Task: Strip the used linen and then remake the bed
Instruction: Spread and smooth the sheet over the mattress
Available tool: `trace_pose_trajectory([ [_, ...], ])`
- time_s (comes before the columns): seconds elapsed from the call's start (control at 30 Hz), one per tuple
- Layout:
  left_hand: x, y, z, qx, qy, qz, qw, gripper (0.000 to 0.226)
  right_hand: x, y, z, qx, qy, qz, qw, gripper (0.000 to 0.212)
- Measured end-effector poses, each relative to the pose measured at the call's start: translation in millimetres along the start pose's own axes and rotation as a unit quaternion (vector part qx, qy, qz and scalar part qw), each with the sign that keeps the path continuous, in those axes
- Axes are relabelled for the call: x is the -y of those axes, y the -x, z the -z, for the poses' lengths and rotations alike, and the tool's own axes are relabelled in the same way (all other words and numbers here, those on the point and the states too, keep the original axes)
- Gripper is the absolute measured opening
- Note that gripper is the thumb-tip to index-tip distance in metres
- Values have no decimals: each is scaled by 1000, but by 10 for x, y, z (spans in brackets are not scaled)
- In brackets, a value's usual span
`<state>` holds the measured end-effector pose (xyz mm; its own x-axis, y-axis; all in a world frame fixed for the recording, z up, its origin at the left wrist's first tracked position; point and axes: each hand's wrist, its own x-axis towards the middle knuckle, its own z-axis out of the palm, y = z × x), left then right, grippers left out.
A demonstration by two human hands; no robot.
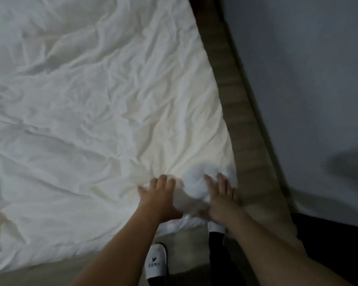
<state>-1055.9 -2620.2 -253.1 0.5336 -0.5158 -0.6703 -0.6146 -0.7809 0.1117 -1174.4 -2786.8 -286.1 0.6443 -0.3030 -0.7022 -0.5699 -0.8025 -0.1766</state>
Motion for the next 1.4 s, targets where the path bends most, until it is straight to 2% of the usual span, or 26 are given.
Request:
trace_pose_trajectory([
  [0.07,50,-176,-423,-19,-51,-10,998,105,-57,-141,-369,-63,-30,8,997,123],
  [0.13,56,-285,-798,-124,-45,-20,991,104,-170,-301,-590,-170,-33,40,984,121],
  [0.2,11,-347,-1054,-236,-27,-57,970,94,-294,-433,-723,-266,-24,77,961,109],
  [0.27,-20,-391,-1119,-298,-10,-85,951,73,-389,-509,-776,-336,-36,97,936,87],
  [0.33,-37,-401,-978,-290,6,-85,953,46,-395,-567,-724,-370,-35,93,924,67],
  [0.43,-54,-359,-444,-200,38,-51,978,23,-266,-572,-483,-402,41,71,912,49],
  [0.47,-79,-303,-244,-171,37,-50,983,19,-188,-529,-335,-379,67,74,920,47],
  [0.57,-83,22,133,-121,-34,-80,989,18,22,-270,16,-203,78,140,966,40],
  [0.6,-18,181,149,-94,-51,-88,990,22,97,-152,64,-129,79,173,973,38],
  [0.67,232,474,-42,-5,-83,-83,993,34,258,142,2,-9,77,251,965,36],
  [0.73,513,645,-344,90,-134,-53,986,41,345,408,-204,19,62,323,944,33],
  [0.77,599,658,-467,128,-165,-31,977,42,324,447,-276,0,50,331,942,31],
  [0.83,595,570,-588,172,-186,-8,967,48,175,326,-335,-82,-18,234,969,30],
  [0.9,452,424,-593,155,-172,-26,972,53,-30,118,-343,-175,-69,53,981,58],
  [0.93,380,339,-595,129,-172,-42,976,51,-110,25,-340,-202,-129,-34,970,77],
  [0.97,327,271,-610,106,-178,-55,977,46,-170,-59,-346,-201,-230,-98,947,95],
  [1.03,283,152,-645,95,-195,-61,974,37,-244,-229,-440,-150,-454,-137,868,118],
  [1.07,287,115,-658,97,-196,-58,974,36,-250,-294,-499,-124,-515,-132,838,118],
  [1.1,298,93,-657,102,-194,-54,974,37,-231,-325,-533,-114,-535,-131,827,112],
  [1.17,328,109,-629,113,-183,-50,975,40,-165,-292,-562,-124,-492,-155,847,109],
  [1.27,371,386,-550,87,-118,-46,988,40,28,39,-467,-109,-311,-182,926,101],
  [1.33,435,745,-487,32,-63,-43,997,40,240,446,-308,-96,-184,-144,968,94],
  [1.4,519,1189,-415,-26,-18,-32,999,46,537,930,-119,-69,-124,-74,987,86],
])
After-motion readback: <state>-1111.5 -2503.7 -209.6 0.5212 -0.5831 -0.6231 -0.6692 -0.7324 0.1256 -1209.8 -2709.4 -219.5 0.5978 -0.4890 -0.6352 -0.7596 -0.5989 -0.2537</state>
